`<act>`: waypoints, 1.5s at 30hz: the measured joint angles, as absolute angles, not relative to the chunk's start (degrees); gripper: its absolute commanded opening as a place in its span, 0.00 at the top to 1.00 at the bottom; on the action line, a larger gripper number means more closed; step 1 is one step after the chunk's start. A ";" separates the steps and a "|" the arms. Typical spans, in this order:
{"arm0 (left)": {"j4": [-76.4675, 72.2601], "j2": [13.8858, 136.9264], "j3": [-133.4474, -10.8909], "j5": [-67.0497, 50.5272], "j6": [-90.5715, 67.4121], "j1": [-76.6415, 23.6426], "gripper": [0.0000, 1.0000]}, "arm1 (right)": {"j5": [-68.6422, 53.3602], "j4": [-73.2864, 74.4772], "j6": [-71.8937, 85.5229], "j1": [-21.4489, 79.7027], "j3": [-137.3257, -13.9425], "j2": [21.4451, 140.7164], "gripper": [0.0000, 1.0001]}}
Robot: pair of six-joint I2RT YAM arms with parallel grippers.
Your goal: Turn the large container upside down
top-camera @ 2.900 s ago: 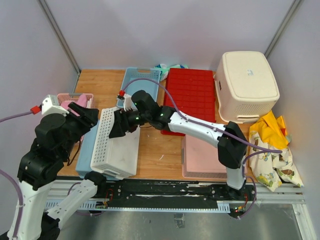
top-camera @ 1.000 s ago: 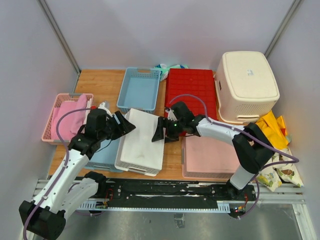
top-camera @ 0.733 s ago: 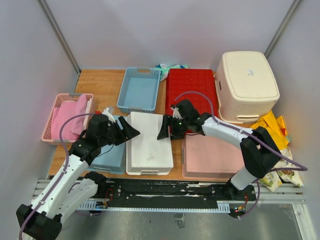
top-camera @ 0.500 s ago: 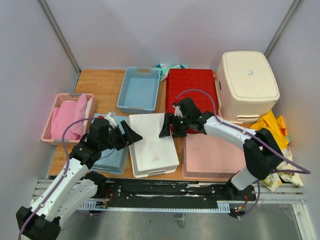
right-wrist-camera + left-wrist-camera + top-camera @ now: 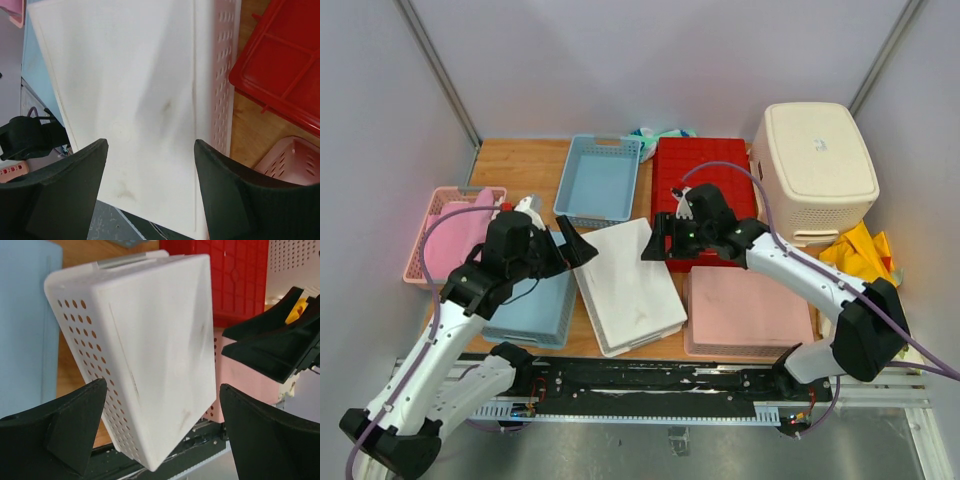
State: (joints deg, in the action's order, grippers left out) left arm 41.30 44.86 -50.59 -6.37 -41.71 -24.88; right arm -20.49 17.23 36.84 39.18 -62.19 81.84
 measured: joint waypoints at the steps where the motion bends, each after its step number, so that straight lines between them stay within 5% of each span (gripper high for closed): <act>1: 41.25 45.65 -52.05 -5.06 -41.15 -24.88 0.01 | -20.43 17.26 36.77 39.18 -62.13 81.49 0.28; 29: 25.21 67.75 -48.23 -8.60 -36.82 -21.45 0.01 | -23.09 16.14 38.15 42.65 -52.05 77.47 0.31; 45: 27.09 79.90 -61.45 -8.14 -30.33 -18.33 0.01 | -28.60 13.43 38.09 48.77 -54.46 82.76 0.32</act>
State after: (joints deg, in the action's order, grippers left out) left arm 27.09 79.90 -61.45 -8.14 -30.33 -18.33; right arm -28.60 13.43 38.09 48.77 -54.46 82.76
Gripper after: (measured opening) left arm 0.991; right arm 0.679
